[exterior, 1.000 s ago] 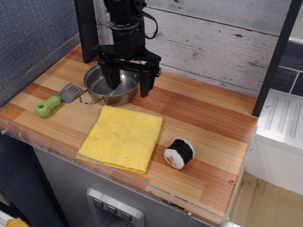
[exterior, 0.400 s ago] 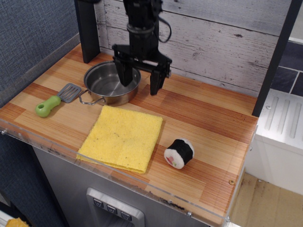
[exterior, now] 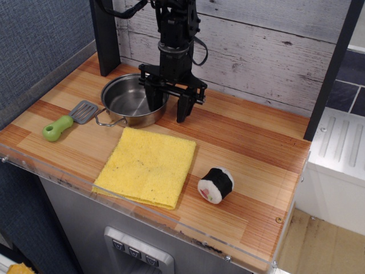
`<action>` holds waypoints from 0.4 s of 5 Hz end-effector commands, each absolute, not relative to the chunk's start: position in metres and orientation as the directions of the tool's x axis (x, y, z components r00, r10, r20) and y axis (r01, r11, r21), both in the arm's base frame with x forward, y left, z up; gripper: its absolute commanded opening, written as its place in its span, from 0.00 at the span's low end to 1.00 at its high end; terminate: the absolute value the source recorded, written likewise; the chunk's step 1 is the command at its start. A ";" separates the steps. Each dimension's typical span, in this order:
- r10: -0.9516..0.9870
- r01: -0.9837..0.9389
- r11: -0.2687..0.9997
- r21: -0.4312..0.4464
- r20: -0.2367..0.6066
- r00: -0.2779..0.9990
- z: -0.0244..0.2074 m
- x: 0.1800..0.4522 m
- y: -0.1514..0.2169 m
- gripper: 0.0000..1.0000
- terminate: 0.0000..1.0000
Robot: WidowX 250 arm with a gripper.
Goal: Put the pan behind the sushi roll.
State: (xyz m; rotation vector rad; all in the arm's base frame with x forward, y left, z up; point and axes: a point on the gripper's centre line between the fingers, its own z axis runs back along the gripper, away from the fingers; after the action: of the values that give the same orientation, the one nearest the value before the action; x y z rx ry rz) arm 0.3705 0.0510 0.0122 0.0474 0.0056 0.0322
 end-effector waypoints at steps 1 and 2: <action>0.036 -0.040 0.999 0.036 0.096 0.995 0.052 0.374 0.052 0.00 0.00; 0.036 -0.041 0.998 0.039 0.117 0.992 0.064 0.369 0.054 0.00 0.00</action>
State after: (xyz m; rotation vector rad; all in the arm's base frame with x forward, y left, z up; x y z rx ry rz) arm 0.3647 0.0497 0.0416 0.0318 -0.0538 0.0317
